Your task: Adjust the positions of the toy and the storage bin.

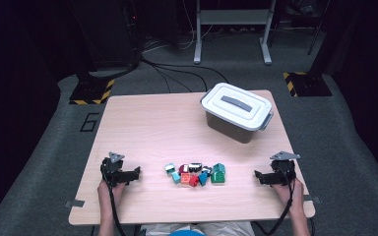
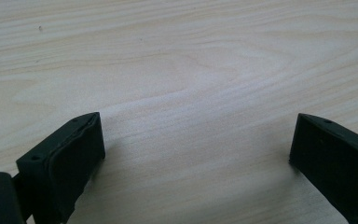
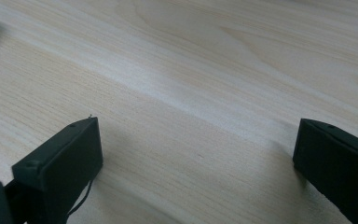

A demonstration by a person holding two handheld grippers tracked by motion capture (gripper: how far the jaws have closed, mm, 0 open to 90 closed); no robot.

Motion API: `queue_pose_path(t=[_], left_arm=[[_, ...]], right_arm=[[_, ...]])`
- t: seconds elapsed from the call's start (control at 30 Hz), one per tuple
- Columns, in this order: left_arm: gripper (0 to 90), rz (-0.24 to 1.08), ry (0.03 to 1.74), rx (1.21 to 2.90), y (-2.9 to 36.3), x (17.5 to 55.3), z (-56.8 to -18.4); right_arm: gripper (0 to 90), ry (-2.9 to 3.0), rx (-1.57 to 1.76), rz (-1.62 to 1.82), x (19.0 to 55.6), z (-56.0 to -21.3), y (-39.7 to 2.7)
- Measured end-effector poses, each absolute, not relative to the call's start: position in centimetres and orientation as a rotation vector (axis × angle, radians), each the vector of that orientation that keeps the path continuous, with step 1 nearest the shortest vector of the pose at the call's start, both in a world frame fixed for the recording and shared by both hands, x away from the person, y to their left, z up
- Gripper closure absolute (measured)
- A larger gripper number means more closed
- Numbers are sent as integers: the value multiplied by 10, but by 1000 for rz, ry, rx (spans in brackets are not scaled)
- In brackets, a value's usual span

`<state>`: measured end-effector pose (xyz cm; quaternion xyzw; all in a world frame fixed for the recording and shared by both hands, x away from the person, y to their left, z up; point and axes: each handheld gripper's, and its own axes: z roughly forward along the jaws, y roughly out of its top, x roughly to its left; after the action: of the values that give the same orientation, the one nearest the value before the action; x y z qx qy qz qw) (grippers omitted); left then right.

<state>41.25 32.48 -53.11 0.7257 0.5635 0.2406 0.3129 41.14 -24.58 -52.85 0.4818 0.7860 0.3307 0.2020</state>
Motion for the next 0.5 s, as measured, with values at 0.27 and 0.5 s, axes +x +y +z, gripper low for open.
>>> queue_pose_path(t=[0.27,0.5], left_arm=[[32,636,1486,1904,324,412,-531],[33,641,1486,1902,324,412,-531]], right_arm=[[1,2198,1342,922,411,-529,-245],[0,2202,1341,924,412,-529,-245]])
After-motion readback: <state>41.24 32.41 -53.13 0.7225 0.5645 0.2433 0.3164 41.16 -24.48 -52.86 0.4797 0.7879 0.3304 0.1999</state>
